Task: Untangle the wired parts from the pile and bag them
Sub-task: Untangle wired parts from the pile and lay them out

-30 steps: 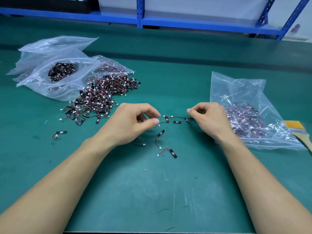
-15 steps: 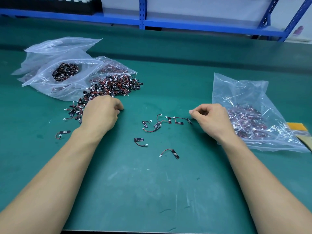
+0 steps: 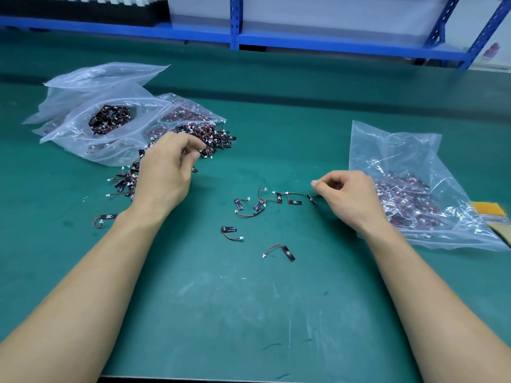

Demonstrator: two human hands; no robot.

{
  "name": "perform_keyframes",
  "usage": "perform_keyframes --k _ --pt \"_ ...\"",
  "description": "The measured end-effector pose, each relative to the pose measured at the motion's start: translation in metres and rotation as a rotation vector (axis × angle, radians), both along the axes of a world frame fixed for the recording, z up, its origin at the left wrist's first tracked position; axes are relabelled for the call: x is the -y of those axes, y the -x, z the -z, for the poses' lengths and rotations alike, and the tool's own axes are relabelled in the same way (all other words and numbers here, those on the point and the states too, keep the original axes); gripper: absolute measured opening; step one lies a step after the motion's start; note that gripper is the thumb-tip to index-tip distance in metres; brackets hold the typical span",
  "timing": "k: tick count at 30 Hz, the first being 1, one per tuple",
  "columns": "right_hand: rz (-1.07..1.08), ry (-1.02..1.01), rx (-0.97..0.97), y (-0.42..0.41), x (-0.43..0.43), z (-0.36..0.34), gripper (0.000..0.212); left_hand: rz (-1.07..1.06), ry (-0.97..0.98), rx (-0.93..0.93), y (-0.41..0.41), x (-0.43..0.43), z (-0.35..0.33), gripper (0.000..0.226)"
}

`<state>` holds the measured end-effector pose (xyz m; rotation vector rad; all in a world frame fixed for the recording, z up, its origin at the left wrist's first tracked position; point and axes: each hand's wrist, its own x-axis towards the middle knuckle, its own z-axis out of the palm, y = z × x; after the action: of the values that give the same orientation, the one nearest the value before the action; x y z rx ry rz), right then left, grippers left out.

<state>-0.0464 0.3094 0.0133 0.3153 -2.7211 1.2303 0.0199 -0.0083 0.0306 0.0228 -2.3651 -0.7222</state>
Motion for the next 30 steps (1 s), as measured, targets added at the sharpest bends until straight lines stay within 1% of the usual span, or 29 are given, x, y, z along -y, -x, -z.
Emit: perform_keyframes --k 3,5,7,10,12,14,23,25,30 --pt "0.001 0.001 -0.001 0.000 0.000 0.000 0.024 0.007 -0.102 -0.012 0.000 -0.001 -0.002 0.011" --pt "0.002 0.001 -0.002 0.000 0.000 0.000 0.023 0.015 -0.179 -0.018 0.000 -0.002 -0.003 0.012" --pt "0.002 -0.005 -0.005 0.000 0.000 0.000 0.024 0.006 -0.197 -0.018 -0.001 -0.001 -0.003 0.012" --pt "0.004 -0.015 -0.007 -0.001 0.000 -0.001 0.024 -0.041 -0.111 0.119 0.000 0.003 -0.001 0.016" --pt "0.003 -0.016 -0.006 -0.001 0.000 -0.001 0.023 -0.078 -0.002 0.252 0.001 0.005 0.001 0.017" --pt "0.003 -0.017 -0.007 -0.001 0.001 -0.001 0.023 -0.125 0.134 0.340 0.000 0.007 0.002 0.017" --pt "-0.001 -0.018 -0.016 -0.001 0.001 0.000 0.025 -0.280 0.488 0.378 0.009 0.003 0.012 0.028" --pt "0.001 -0.031 -0.020 -0.001 0.001 0.000 0.025 -0.310 0.504 0.381 0.012 0.001 0.013 0.028" --pt "-0.001 -0.038 -0.019 0.000 0.001 0.000 0.025 -0.344 0.471 0.387 0.016 0.000 0.013 0.020"
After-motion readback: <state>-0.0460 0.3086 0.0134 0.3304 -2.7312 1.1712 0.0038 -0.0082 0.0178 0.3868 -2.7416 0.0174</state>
